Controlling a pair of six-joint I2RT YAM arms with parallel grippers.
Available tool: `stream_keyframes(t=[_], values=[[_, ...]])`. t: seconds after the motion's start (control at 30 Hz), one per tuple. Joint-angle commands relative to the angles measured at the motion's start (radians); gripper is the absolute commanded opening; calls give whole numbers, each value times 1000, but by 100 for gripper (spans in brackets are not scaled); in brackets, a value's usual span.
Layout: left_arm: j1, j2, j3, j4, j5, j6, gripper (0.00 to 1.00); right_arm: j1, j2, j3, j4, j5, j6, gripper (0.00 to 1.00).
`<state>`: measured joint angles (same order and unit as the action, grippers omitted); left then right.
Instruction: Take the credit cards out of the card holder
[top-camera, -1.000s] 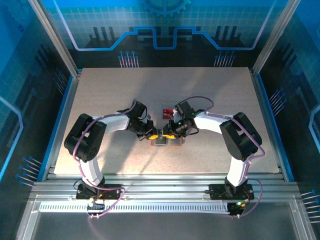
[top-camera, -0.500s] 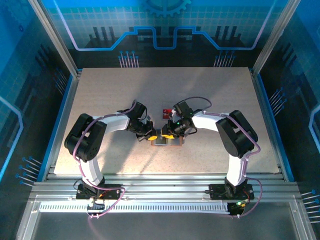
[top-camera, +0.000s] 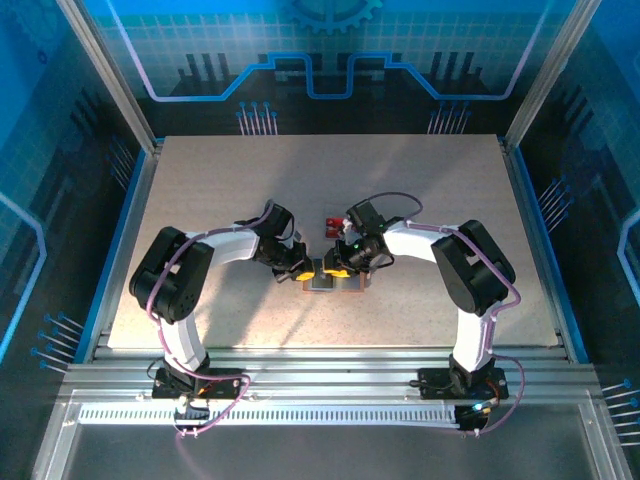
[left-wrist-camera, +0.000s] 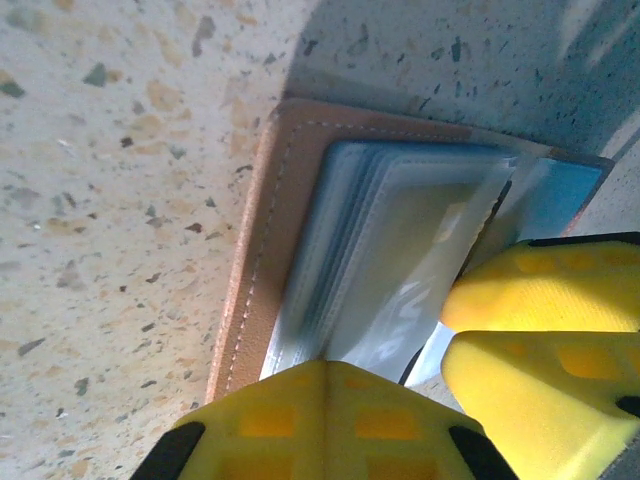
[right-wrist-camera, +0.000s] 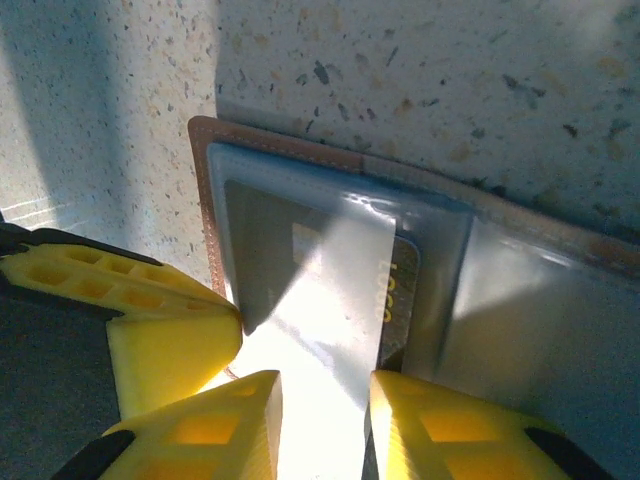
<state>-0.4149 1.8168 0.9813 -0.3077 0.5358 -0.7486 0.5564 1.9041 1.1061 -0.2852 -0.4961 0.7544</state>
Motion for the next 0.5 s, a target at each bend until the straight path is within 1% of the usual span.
stream_keyframes(t=[0.0,0.47], values=[[6,22,15,-39,-19,25,1,10,-7,12,-68,42,-24,30],[7,33,19,-40,-18,25,1,7,-20,35,-115,69,-50,32]])
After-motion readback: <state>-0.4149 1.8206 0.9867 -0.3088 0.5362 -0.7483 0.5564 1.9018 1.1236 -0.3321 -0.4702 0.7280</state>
